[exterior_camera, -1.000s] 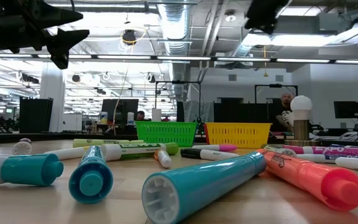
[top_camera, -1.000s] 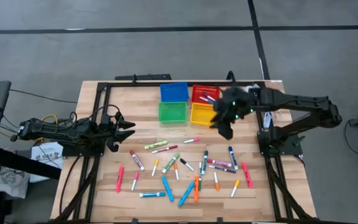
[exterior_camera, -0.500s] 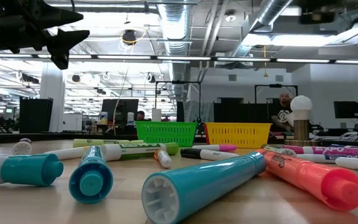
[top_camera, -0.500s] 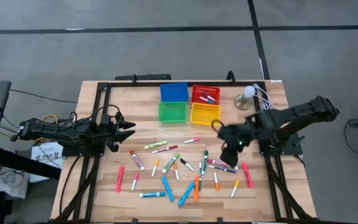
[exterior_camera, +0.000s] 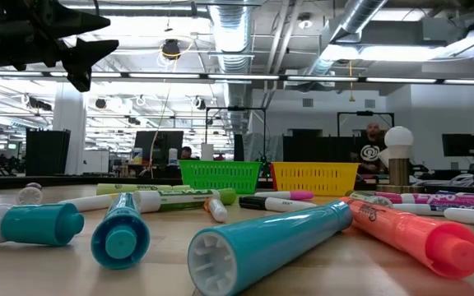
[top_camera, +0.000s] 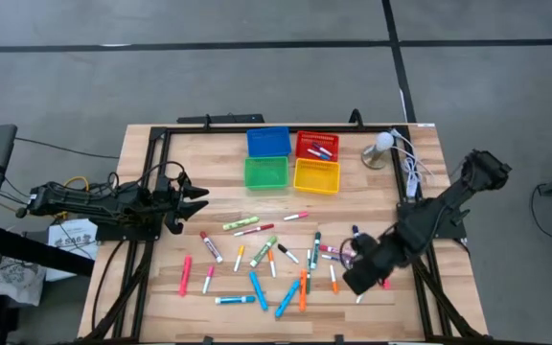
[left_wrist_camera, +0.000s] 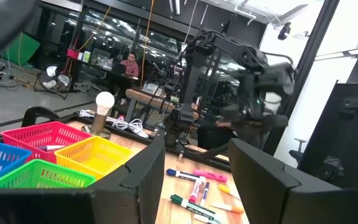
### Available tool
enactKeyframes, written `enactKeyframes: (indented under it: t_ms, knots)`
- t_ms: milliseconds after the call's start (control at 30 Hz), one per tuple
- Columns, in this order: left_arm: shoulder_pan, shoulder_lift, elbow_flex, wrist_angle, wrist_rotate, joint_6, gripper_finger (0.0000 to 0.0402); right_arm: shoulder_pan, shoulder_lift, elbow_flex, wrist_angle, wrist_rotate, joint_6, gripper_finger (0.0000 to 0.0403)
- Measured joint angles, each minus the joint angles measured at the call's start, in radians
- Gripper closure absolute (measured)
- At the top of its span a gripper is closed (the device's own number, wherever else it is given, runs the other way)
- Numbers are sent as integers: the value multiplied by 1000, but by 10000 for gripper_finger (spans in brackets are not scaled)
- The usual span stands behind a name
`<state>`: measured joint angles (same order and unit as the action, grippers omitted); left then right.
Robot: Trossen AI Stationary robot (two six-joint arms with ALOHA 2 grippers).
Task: Pick & Place Markers
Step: Put the right yellow highlighter into the red bin
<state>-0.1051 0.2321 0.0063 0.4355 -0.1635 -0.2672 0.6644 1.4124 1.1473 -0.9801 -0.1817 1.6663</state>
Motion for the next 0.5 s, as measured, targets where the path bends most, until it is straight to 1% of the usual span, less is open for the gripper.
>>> enactKeyframes:
  t_ms: [133, 267, 500]
  knots:
    - [0, 0, 0, 0, 0, 0, 224, 51, 65, 0, 1, -2, 145, 276]
    - [0, 0, 0, 0, 0, 0, 224, 84, 120, 0, 11, -2, 263, 256]
    - [0, 0, 0, 0, 0, 0, 224, 114, 207, 0, 77, -1, 377, 205]
